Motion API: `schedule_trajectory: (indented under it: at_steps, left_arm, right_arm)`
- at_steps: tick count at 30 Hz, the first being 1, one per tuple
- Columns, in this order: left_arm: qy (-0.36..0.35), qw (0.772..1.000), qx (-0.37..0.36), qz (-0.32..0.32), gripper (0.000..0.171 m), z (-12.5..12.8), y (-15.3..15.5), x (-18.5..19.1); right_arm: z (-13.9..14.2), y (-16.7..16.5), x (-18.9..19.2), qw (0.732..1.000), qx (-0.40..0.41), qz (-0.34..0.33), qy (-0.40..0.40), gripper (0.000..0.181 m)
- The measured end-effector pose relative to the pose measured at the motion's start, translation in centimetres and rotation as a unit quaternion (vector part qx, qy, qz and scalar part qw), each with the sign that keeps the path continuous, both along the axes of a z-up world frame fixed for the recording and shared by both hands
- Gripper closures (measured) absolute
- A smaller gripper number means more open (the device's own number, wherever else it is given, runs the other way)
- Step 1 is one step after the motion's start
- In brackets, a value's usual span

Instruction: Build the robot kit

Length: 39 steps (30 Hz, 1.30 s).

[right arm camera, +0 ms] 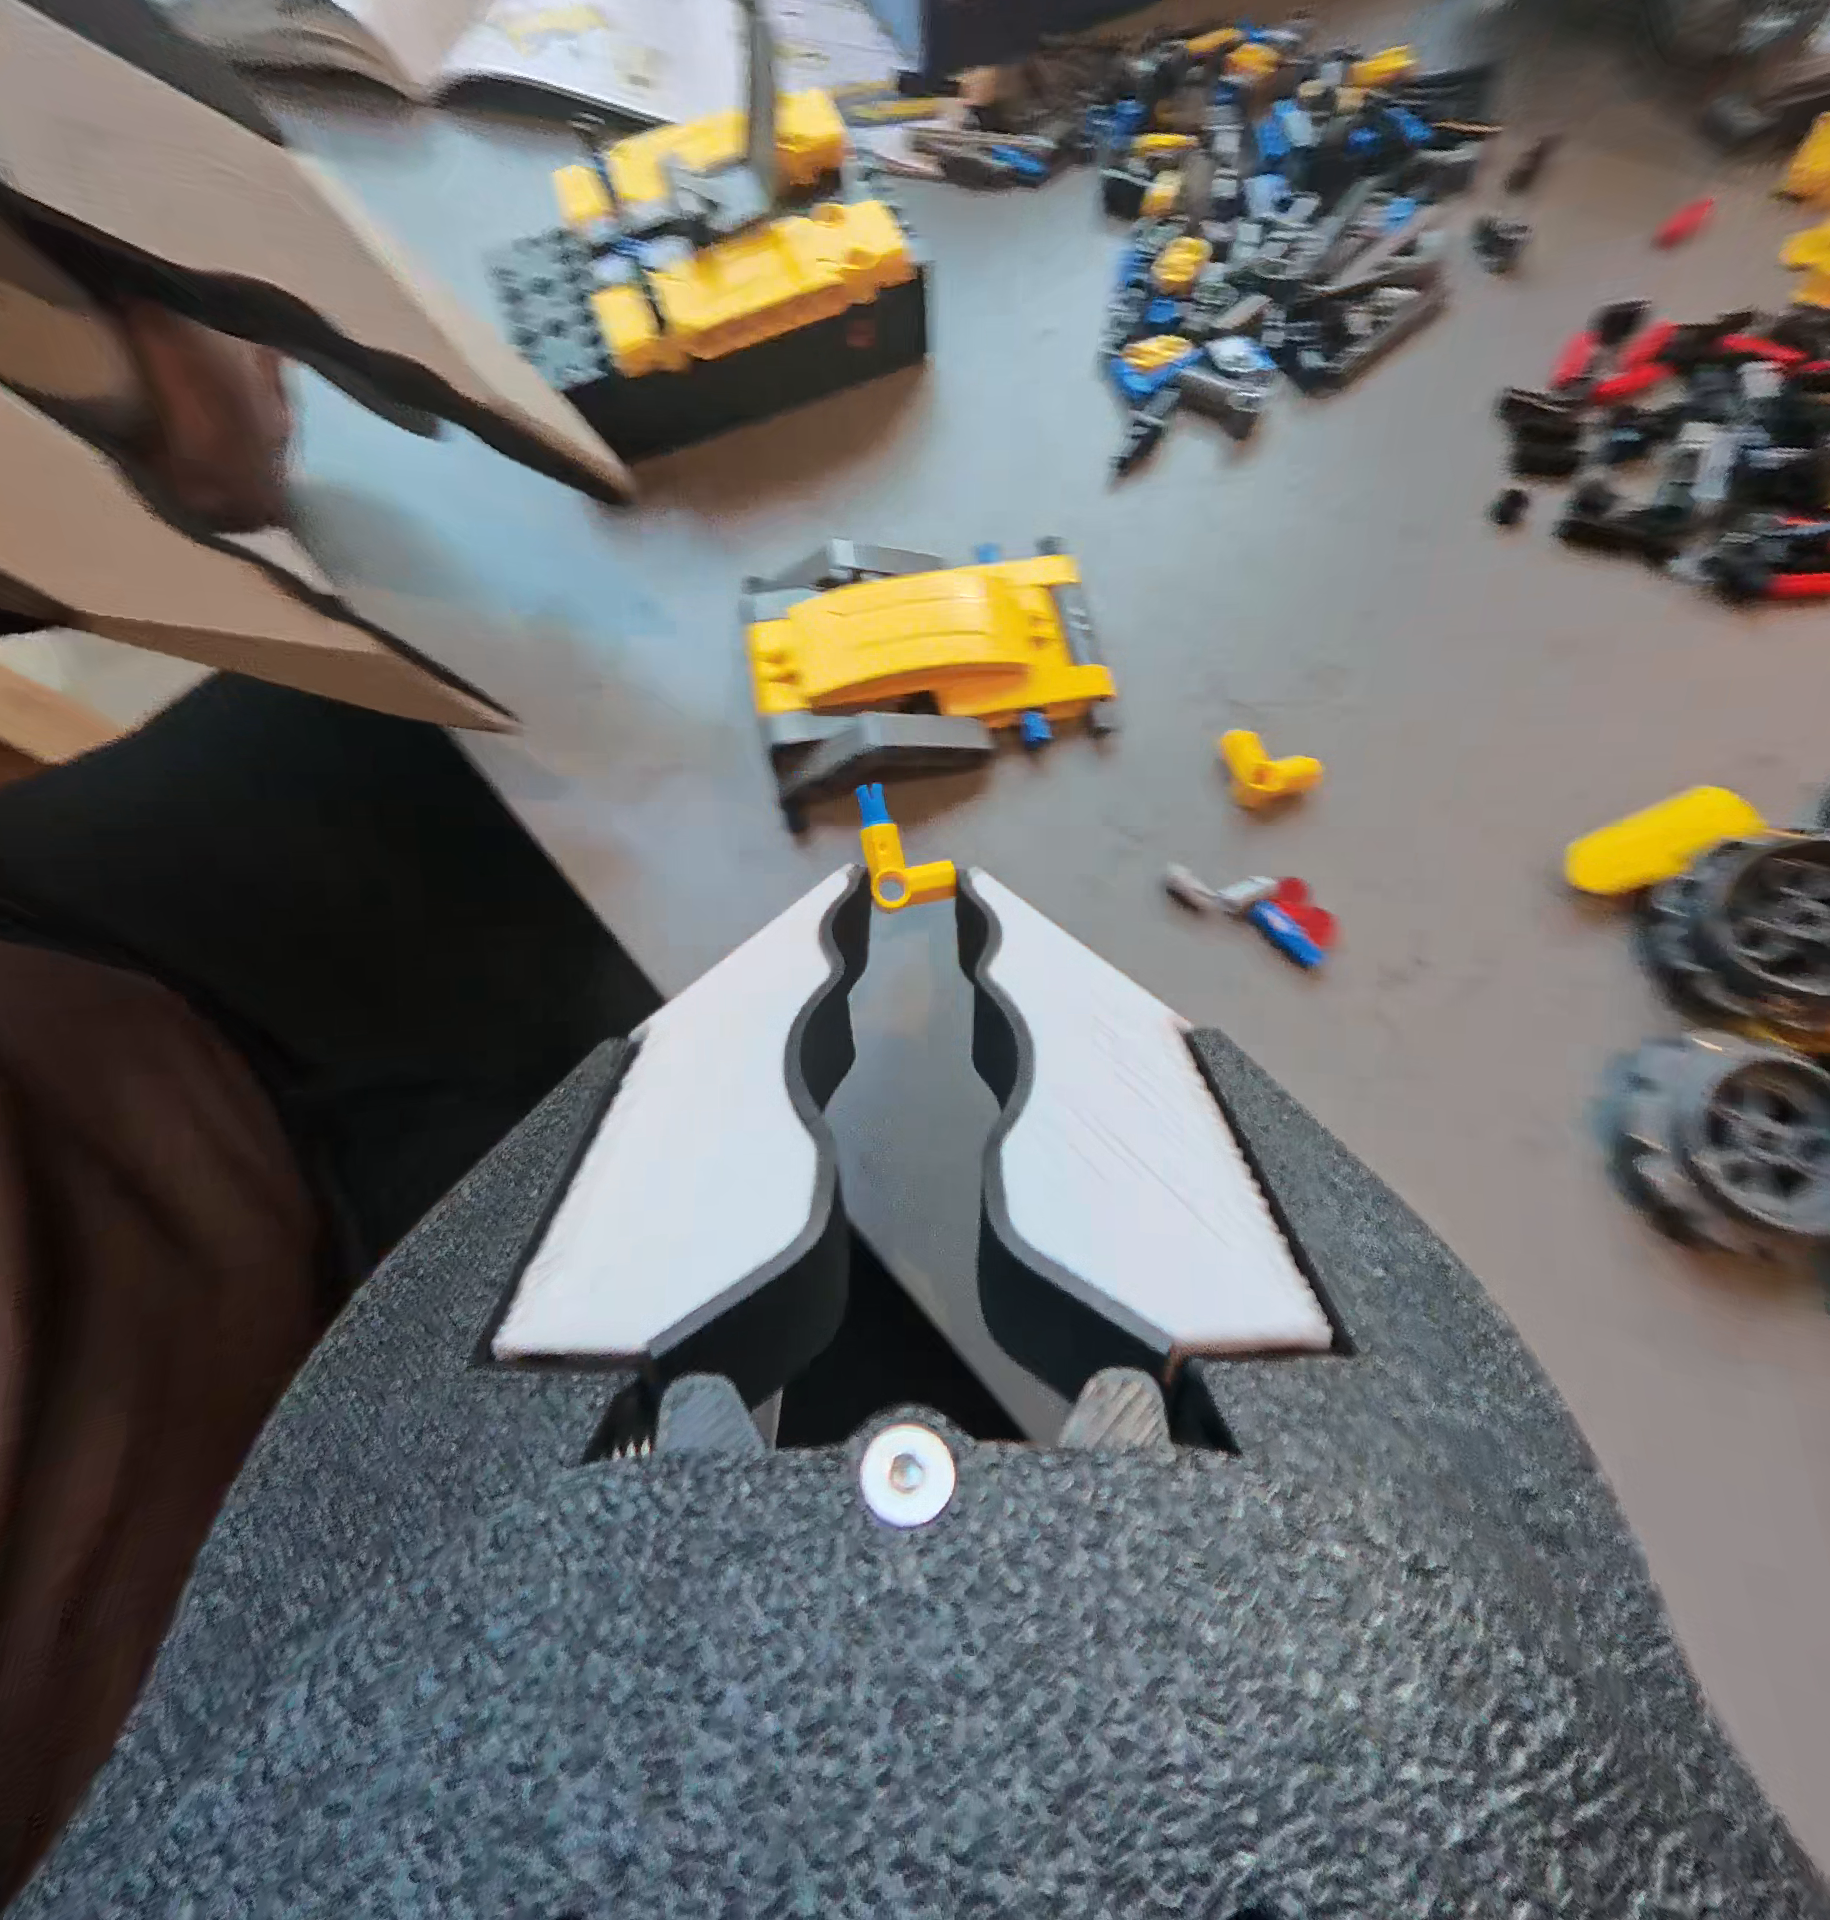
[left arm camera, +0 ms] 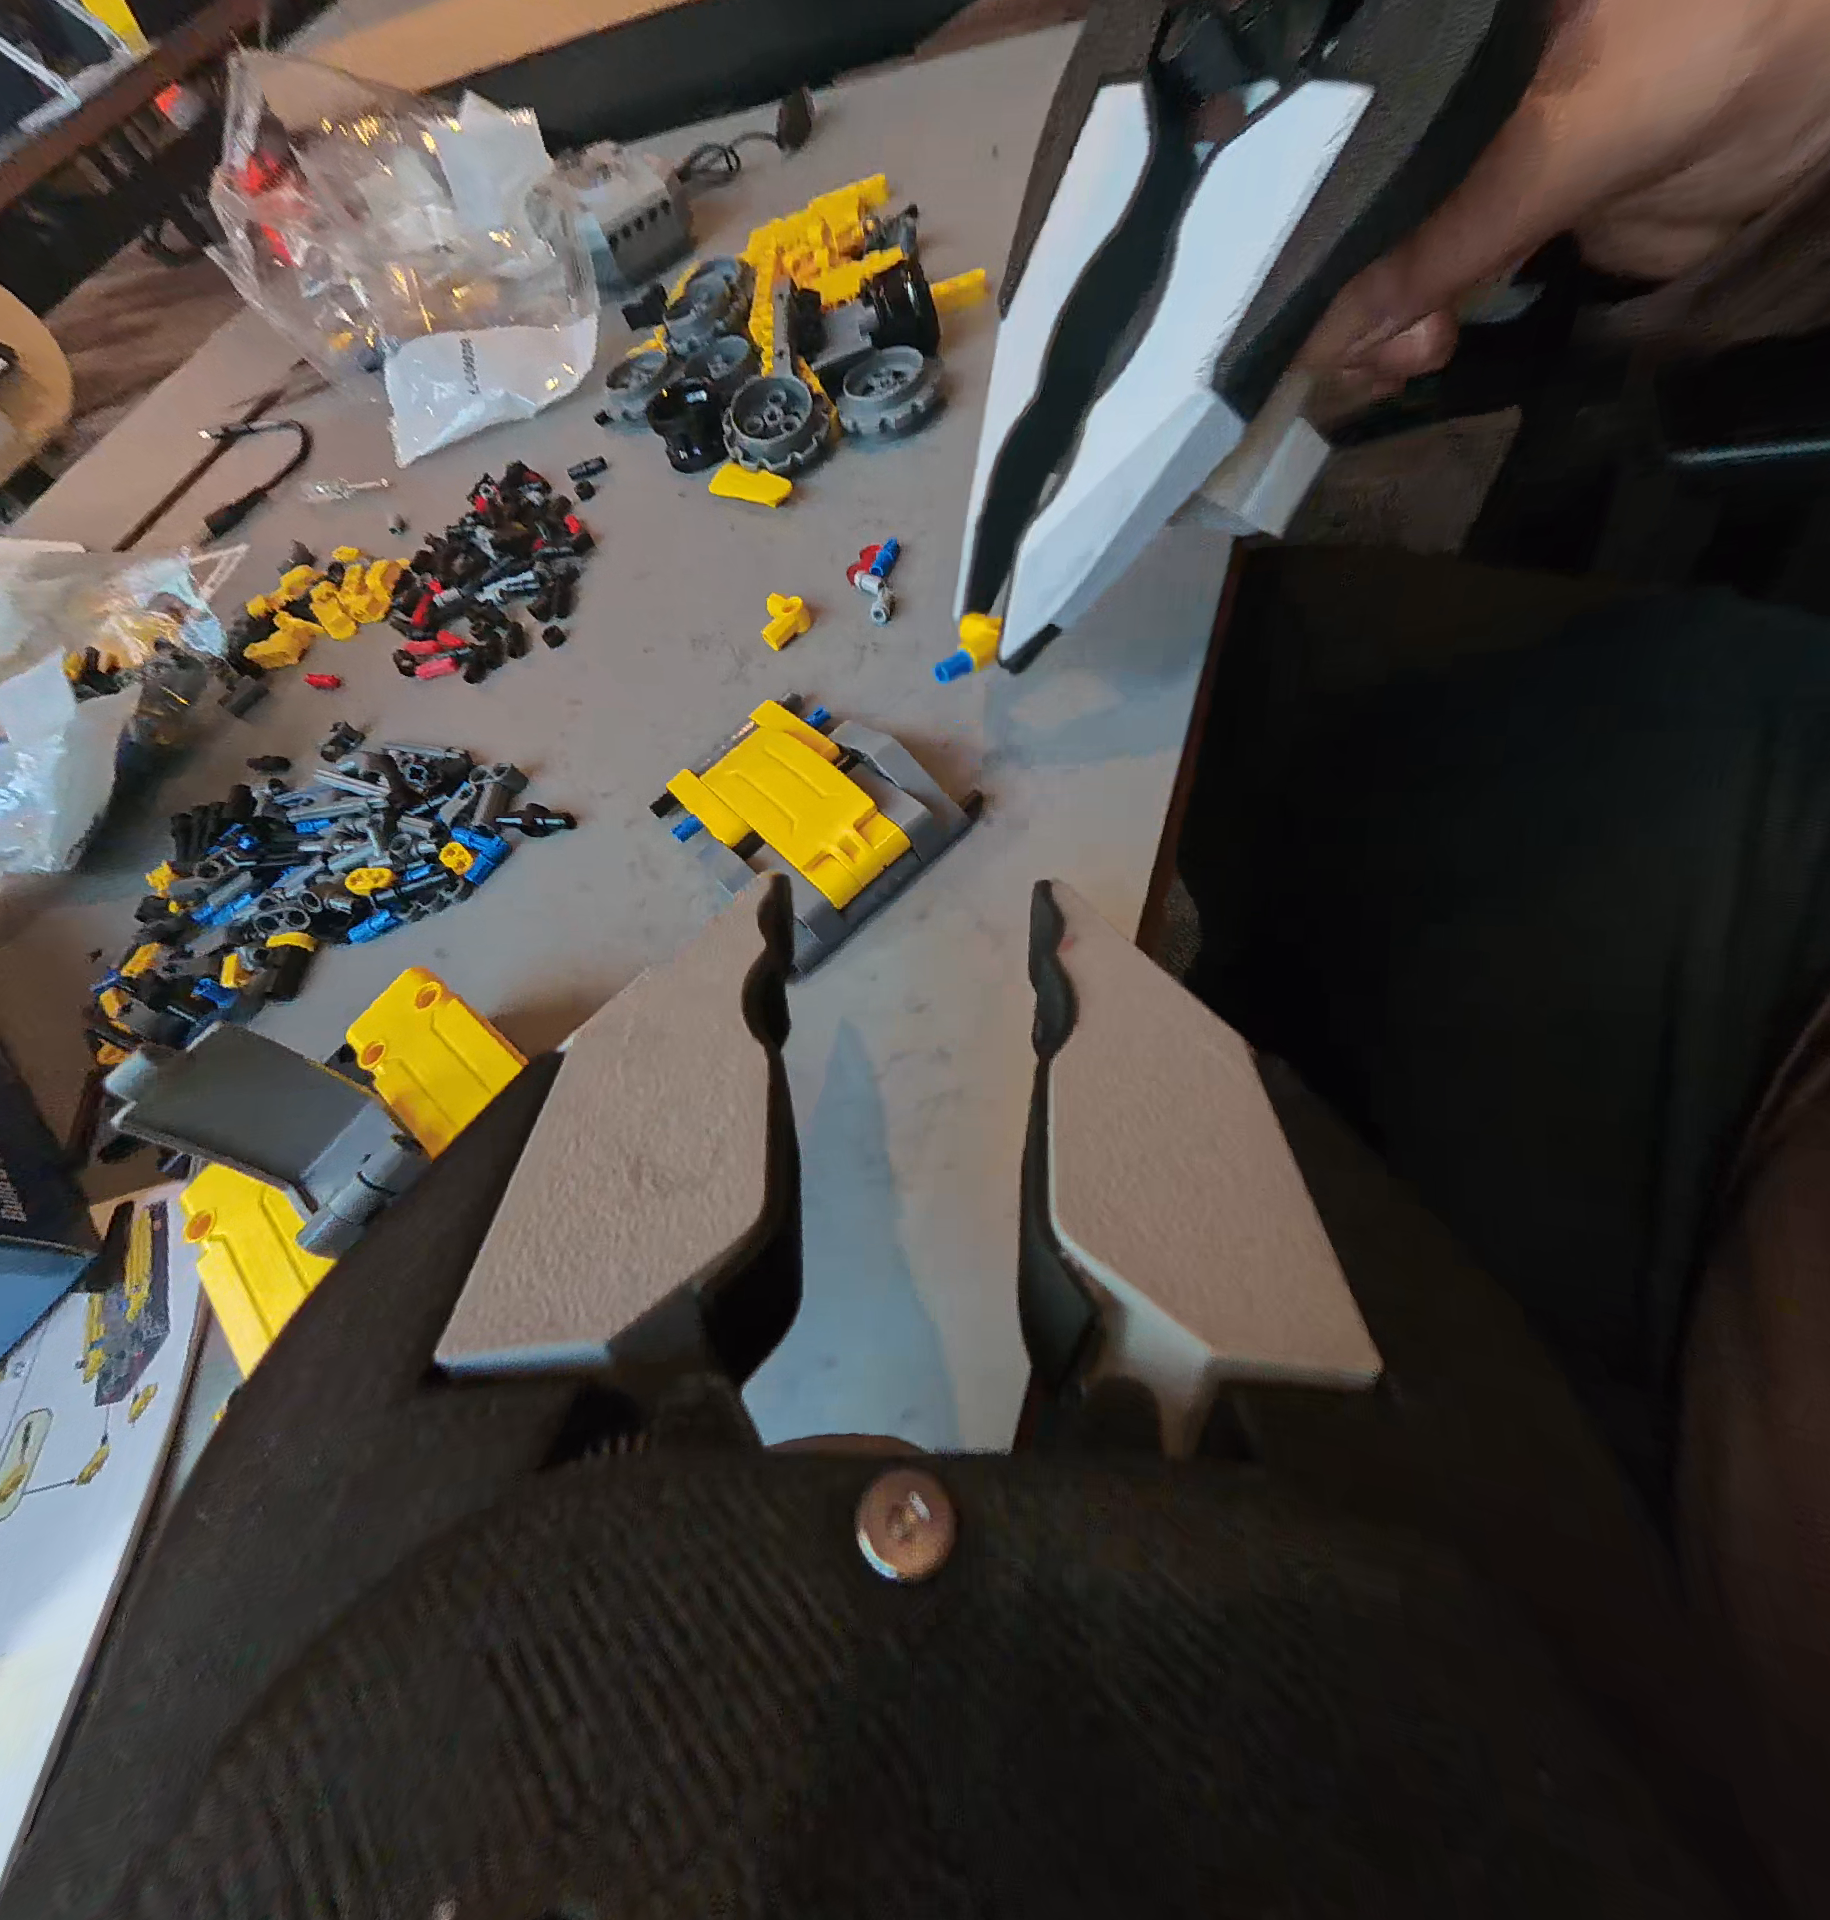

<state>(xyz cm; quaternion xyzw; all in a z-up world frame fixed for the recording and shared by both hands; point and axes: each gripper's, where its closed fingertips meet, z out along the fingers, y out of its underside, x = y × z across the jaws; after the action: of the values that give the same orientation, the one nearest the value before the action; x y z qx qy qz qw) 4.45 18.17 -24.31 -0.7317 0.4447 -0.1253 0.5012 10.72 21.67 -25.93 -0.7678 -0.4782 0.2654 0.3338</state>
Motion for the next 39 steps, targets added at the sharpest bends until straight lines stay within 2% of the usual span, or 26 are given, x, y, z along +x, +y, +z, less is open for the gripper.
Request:
schedule_trajectory:
  at_steps: [4,8,10,11,14,17,20,27,31,39]
  left_arm:
    - [-0.03,0.999,0.039,-0.004,0.13,1.4,-0.2,0.0]
    - [-0.083,0.989,0.123,0.018,0.128,4.1,-0.3,-0.8]
    - [-0.1,0.984,0.146,0.01,0.131,4.9,-0.7,-0.8]
    - [-0.101,0.984,0.145,0.007,0.134,4.9,-0.8,-0.8]
    - [-0.082,0.991,0.102,-0.003,0.124,3.7,-0.5,-0.3]
    - [-0.071,0.995,0.066,-0.012,0.125,2.9,-0.3,0.0]
    - [-0.085,0.995,0.056,-0.016,0.13,3.0,-0.3,-0.1]
    - [-0.07,0.995,0.07,-0.02,0.136,2.9,-0.5,0.1]
    - [-0.075,0.995,0.067,-0.019,0.136,3.0,-0.5,0.0]
    - [-0.084,0.994,0.065,-0.018,0.135,3.2,-0.5,-0.2]
  right_arm:
    - [-0.5,3.0,2.6,0.997,0.039,-0.046,-0.04,0.166]
    - [-1.6,4.0,2.8,0.998,0.019,-0.047,-0.043,0.166]
    - [-2.3,4.2,2.7,0.997,0.009,-0.046,-0.054,0.166]
    - [-2.4,4.3,2.6,0.998,0.01,-0.045,-0.052,0.166]
    - [-2.4,4.6,2.4,0.998,0.001,-0.045,-0.039,0.166]
    - [-2.4,4.8,2.3,0.998,-0.004,-0.049,-0.025,0.165]
    - [-2.4,4.9,2.1,0.999,-0.003,-0.049,-0.017,0.165]
    - [-2.4,4.9,2.3,0.998,0.016,-0.05,-0.025,0.164]
    - [-2.3,4.9,2.5,0.997,0.032,-0.054,-0.038,0.157]
    - [-1.2,4.8,2.4,0.998,0.038,-0.055,-0.015,0.151]
